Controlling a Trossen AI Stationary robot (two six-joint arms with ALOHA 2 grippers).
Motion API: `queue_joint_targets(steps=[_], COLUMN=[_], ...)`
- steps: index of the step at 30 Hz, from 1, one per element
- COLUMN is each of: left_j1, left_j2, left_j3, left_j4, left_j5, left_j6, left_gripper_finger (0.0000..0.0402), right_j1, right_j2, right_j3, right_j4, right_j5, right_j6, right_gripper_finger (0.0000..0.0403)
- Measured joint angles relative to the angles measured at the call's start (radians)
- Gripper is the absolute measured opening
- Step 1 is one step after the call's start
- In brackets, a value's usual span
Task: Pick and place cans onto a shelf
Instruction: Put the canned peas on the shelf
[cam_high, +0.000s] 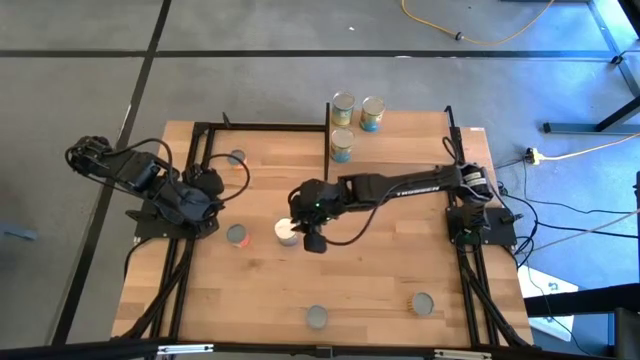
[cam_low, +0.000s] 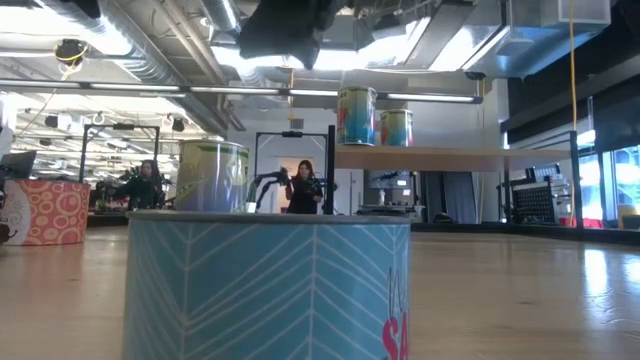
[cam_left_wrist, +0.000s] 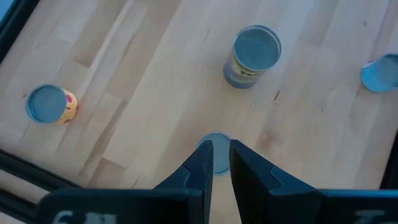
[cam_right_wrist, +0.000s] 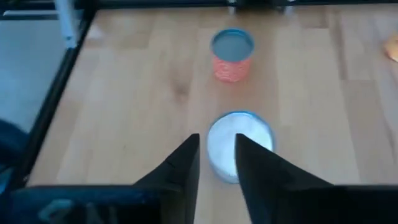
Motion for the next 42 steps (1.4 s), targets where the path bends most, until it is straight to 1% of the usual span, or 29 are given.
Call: queue_joint_targets(steps=[2,4,9,14,19,29,39,42], left_j1=[-0.004,-0.003,-0.003,-0.003,-0.003,-0.003,-0.003,-0.003], left_j2=[0.000,0.000,0.000,0.000,0.000,0.000,0.000,0.000], left_j3=[0.000,0.000,0.000,0.000,0.000,0.000,0.000,0.000], left_j4=[0.001,0.003,0.007,0.006,0.007,0.007,0.007,0.007], left_j5=[0.000,0.000,0.000,-0.001,-0.022,-0.024,-0.024,-0.024], left_j6=[0.000,0.000,0.001,0.002,0.003,0.003,0.003,0.003], left_gripper_finger=[0.0047,0.0047,0.0047,0.0047,0.0047,0.0047,0.0047,0.0047], right_j1=[0.000,-0.002,-0.011,-0.019,-0.025,-0.049,-0.072,-0.077], right_j2=[0.005,0.011,0.029,0.064,0.099,0.167,0.173,0.173], right_j3=[0.000,0.000,0.000,0.000,0.000,0.000,0.000,-0.002], right_j4=[-0.001,0.003,0.017,0.031,0.054,0.056,0.047,0.042], right_j5=[0.059,0.095,0.103,0.097,0.097,0.098,0.098,0.063], right_j6=[0.027,0.083,0.224,0.282,0.283,0.278,0.275,0.275], right_gripper_finger=[0.0109,0.0111,0.0112,0.0112,0.0113,0.0113,0.0113,0.0113])
